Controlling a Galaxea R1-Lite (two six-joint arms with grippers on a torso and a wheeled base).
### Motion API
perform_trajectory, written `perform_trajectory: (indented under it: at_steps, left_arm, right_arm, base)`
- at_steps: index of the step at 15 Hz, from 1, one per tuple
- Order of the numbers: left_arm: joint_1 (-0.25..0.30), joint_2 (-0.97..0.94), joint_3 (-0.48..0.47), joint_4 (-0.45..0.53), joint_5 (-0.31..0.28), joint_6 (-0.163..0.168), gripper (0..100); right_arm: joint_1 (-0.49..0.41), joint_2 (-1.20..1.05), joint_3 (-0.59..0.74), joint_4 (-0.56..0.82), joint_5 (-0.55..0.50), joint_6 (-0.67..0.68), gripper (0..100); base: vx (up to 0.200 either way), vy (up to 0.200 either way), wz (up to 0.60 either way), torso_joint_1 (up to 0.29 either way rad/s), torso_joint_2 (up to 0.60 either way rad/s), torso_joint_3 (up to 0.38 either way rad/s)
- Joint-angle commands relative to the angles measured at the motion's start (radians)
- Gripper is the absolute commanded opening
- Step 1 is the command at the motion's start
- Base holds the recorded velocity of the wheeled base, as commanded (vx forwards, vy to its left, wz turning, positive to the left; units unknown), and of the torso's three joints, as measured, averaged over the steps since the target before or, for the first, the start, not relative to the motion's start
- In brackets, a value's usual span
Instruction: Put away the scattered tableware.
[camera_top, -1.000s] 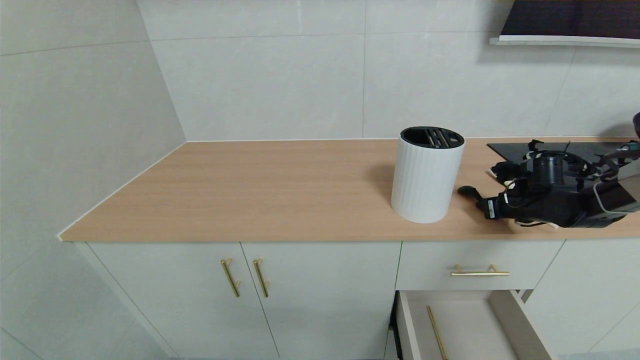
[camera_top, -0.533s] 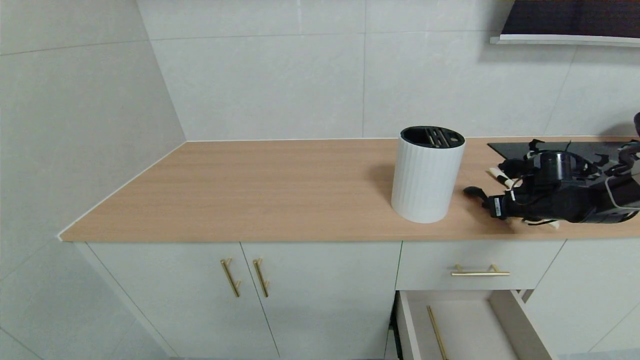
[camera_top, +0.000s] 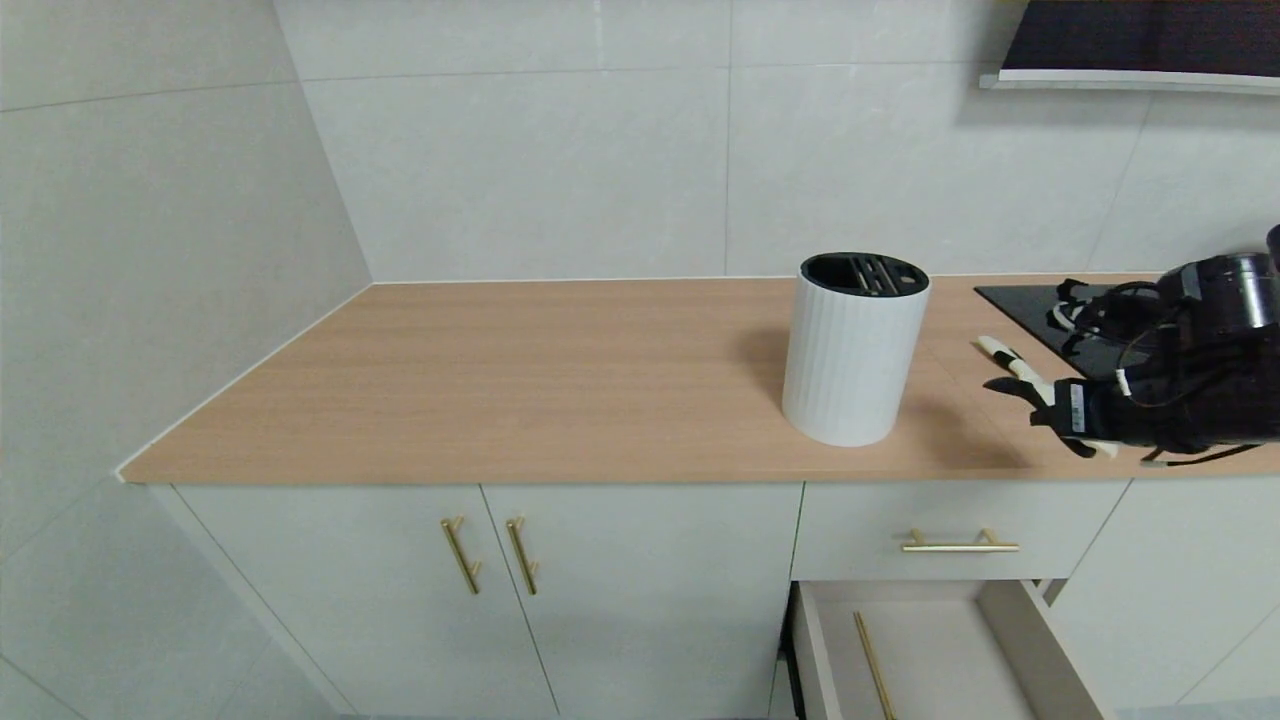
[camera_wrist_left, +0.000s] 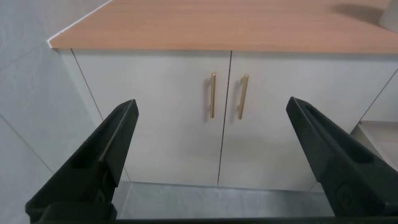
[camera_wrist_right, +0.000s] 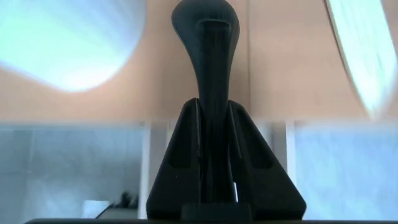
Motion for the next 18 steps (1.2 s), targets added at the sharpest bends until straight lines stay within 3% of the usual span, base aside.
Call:
perform_trajectory:
  at_steps: [1,3,6,8,18]
  left_arm:
    - [0.0,0.0,-0.001,-0.001,0.0,0.0,100]
    - [0.0,0.0,-0.001,0.0,0.0,0.0,100]
    - [0.0,0.0,-0.001,-0.001,0.0,0.0,100]
    - [0.0,0.0,-0.001,-0.001,0.0,0.0,100]
    - [0.0,0.0,0.001,0.0,0.0,0.0,100]
  right_arm:
    - [0.075,-0.223,0.154,0.018,-0.075,0.069,0]
    - [0.166,-0.304,0.266,0.02,-0.193,0.074,0]
    - [0.259,-0.338,0.404,0.02,-0.267,0.076,0]
    - [0.264,-0.327,0.46,0.014,-0.267,0.076,0]
    - [0.264,-0.196,0.47,0.012,-0.268,0.079,0]
  base:
    - [0.0,0.0,0.0,0.0,0.0,0.0]
    - [0.0,0.0,0.0,0.0,0.0,0.0]
    - [0.0,0.0,0.0,0.0,0.0,0.0]
    - [0.0,0.0,0.0,-0.047,0.1,0.057]
    - [0.0,0.0,0.0,-0.177,0.47,0.286]
